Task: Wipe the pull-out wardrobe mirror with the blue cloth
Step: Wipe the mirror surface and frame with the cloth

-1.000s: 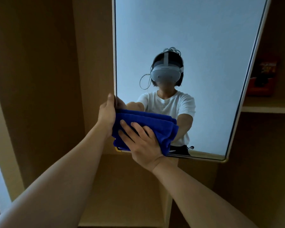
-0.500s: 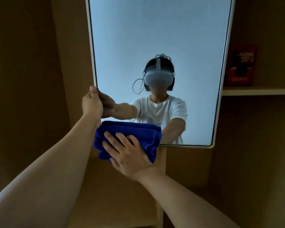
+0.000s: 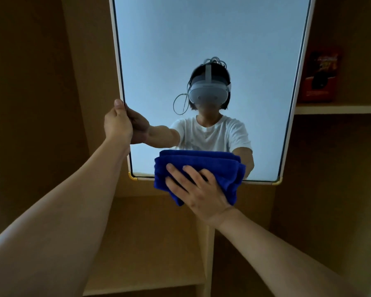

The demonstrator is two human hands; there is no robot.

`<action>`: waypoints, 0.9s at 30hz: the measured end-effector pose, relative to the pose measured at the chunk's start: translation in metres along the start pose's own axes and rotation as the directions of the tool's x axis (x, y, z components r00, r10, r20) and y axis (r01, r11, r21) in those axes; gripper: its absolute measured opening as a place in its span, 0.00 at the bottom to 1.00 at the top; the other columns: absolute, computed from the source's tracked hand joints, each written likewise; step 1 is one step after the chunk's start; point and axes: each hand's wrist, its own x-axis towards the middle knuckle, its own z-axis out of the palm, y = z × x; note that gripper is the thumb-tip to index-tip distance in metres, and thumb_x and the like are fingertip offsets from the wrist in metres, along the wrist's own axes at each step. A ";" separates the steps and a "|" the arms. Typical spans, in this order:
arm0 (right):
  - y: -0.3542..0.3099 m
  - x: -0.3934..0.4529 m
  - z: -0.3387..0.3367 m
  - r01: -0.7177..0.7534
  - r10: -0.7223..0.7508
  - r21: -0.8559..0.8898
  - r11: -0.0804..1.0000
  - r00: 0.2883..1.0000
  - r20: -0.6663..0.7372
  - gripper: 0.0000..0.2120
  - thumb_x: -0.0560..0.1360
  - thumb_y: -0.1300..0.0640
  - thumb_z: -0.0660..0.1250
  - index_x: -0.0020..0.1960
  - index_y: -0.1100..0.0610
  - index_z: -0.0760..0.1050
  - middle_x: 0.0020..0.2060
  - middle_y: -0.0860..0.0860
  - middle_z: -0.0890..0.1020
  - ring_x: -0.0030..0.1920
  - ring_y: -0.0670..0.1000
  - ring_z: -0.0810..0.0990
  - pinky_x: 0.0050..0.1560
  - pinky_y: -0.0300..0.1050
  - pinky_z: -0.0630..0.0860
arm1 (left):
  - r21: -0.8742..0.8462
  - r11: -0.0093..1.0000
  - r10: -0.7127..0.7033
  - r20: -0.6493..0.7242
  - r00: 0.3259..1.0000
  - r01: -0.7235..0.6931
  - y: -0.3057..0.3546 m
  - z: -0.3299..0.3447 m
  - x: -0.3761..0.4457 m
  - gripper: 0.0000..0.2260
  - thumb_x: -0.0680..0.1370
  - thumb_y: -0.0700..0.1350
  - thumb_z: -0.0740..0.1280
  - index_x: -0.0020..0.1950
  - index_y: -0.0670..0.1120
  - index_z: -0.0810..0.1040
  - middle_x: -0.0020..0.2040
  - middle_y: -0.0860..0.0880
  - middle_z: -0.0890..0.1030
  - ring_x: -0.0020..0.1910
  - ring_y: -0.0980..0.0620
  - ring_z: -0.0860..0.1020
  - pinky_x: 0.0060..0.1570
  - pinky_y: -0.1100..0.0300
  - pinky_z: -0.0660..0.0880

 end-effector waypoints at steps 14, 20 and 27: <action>0.109 -0.006 -0.031 -0.323 0.322 0.005 0.947 0.946 0.029 0.30 0.73 0.47 0.64 0.72 0.54 0.62 0.72 0.55 0.65 0.64 0.59 0.67 0.56 0.55 0.64 | 0.013 1.000 -0.022 -0.036 0.999 0.022 0.003 -0.006 -0.010 0.24 0.81 0.59 0.49 0.66 0.47 0.72 0.61 0.46 0.76 0.63 0.46 0.73 0.53 0.54 0.65; 0.124 0.069 -0.036 -0.524 0.522 -0.017 0.852 0.851 -0.055 0.29 0.74 0.47 0.65 0.72 0.55 0.65 0.72 0.57 0.66 0.64 0.60 0.70 0.56 0.58 0.67 | -0.010 1.000 -0.013 -0.051 0.999 0.012 0.004 -0.006 -0.013 0.23 0.81 0.59 0.49 0.67 0.47 0.71 0.63 0.45 0.75 0.64 0.44 0.72 0.53 0.54 0.64; 0.055 -0.016 -0.007 -0.553 0.553 -0.024 0.833 0.833 0.006 0.41 0.69 0.43 0.70 0.75 0.54 0.55 0.74 0.57 0.59 0.70 0.59 0.61 0.65 0.58 0.57 | 0.020 0.999 0.040 -0.050 0.998 -0.039 -0.002 -0.010 -0.008 0.22 0.81 0.59 0.50 0.62 0.46 0.74 0.59 0.45 0.77 0.60 0.44 0.74 0.53 0.54 0.66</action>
